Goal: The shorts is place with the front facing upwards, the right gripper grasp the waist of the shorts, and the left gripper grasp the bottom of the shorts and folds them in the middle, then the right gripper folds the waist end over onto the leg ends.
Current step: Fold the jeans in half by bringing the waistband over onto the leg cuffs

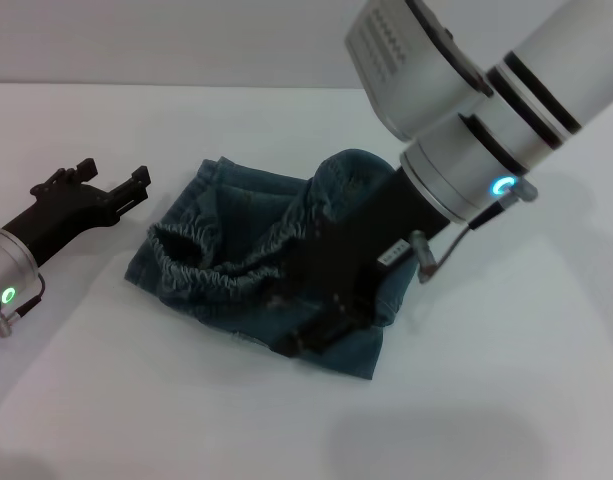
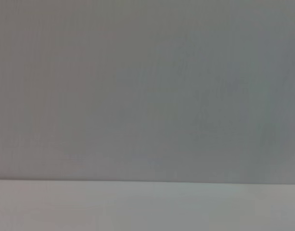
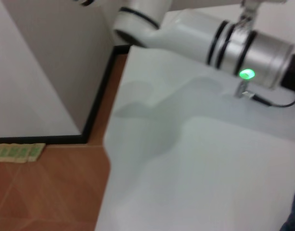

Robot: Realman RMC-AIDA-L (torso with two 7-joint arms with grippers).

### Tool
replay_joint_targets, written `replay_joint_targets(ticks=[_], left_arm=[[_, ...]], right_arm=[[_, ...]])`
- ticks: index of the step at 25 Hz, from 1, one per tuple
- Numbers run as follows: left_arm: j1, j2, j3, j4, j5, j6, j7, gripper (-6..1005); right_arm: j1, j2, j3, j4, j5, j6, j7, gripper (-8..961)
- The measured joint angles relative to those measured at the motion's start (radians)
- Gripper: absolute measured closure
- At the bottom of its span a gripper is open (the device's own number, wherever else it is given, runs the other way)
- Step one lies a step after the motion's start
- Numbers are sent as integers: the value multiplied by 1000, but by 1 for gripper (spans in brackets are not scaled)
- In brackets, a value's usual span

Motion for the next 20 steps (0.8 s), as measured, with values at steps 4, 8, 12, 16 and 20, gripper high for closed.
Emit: replay_joint_targets(ticks=[4, 8, 12, 16, 20], left_arm=[[-3, 0, 0, 3, -3, 2, 0, 167], [-7, -1, 0, 2, -5, 0, 0, 167], [-9, -2, 0, -2, -5, 0, 0, 167], [-9, -4, 0, -6, -6, -1, 0, 167], [-6, -4, 0, -14, -6, -1, 0, 167]], right_arm=[[-19, -3, -17, 20, -38, -2, 3, 475], [-27, -4, -23, 57, -86, 25, 6, 475], [-28, -4, -23, 75, -102, 60, 7, 475], [-28, -5, -25, 78, -118, 109, 21, 475], [-15, -4, -25, 78, -158, 170, 73, 475]])
